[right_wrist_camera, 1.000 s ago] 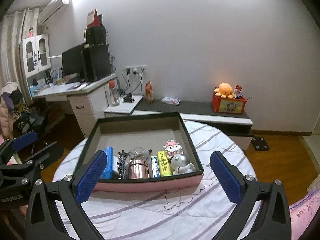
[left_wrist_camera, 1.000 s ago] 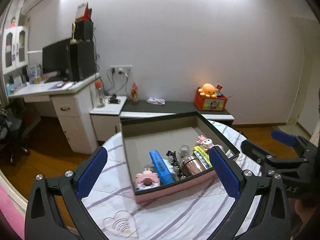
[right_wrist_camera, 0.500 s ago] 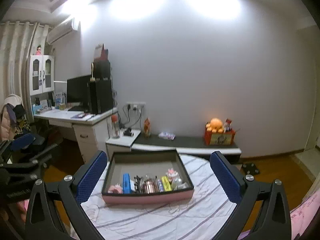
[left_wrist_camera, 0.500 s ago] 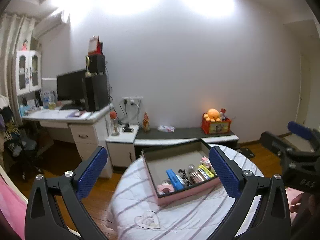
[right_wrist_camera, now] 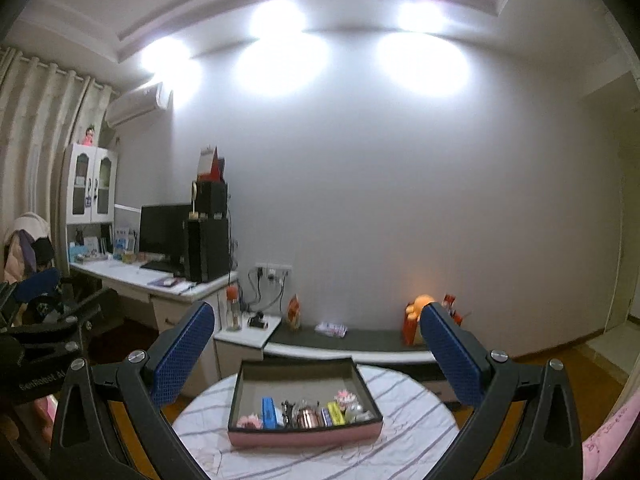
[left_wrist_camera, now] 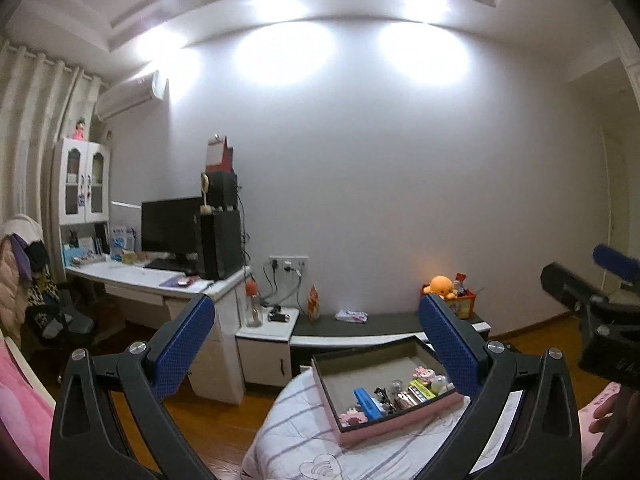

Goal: Organize rigid objects

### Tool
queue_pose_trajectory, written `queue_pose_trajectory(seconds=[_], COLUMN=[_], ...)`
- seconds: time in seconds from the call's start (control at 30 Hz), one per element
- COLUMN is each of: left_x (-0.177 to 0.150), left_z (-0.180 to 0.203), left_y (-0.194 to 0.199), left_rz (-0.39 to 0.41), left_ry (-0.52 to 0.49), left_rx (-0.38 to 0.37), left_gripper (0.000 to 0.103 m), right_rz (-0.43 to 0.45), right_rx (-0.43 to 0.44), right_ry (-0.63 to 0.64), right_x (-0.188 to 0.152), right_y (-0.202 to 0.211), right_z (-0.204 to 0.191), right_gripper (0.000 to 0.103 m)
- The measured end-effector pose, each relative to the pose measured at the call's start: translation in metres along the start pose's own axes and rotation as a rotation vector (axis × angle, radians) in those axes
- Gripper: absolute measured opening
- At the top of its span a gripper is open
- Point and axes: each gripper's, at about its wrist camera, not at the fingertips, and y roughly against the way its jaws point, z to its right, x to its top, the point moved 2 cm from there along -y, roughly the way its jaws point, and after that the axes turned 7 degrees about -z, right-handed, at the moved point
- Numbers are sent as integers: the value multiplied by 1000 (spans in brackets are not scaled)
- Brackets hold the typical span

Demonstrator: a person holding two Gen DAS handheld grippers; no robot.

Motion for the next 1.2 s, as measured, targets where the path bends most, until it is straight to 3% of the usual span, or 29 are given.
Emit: queue_pose_trajectory(seconds=[0.37,0.67,1.2], left_x=[9,8,0], left_z=[-9,-12,-13], left_y=[30,28,11], left_rz=[84,86,48], left_ry=[14,11,5], left_rx=[-13,76,95], left_gripper=[103,103,103], right_rz=[52,42,18], right_rx=[-7,-13,14], right_ry=[21,30,37], right_x=[3,-1,-6], right_y=[12,8,-2], right_z=[-16,-23,-27], right_gripper=[103,103,103])
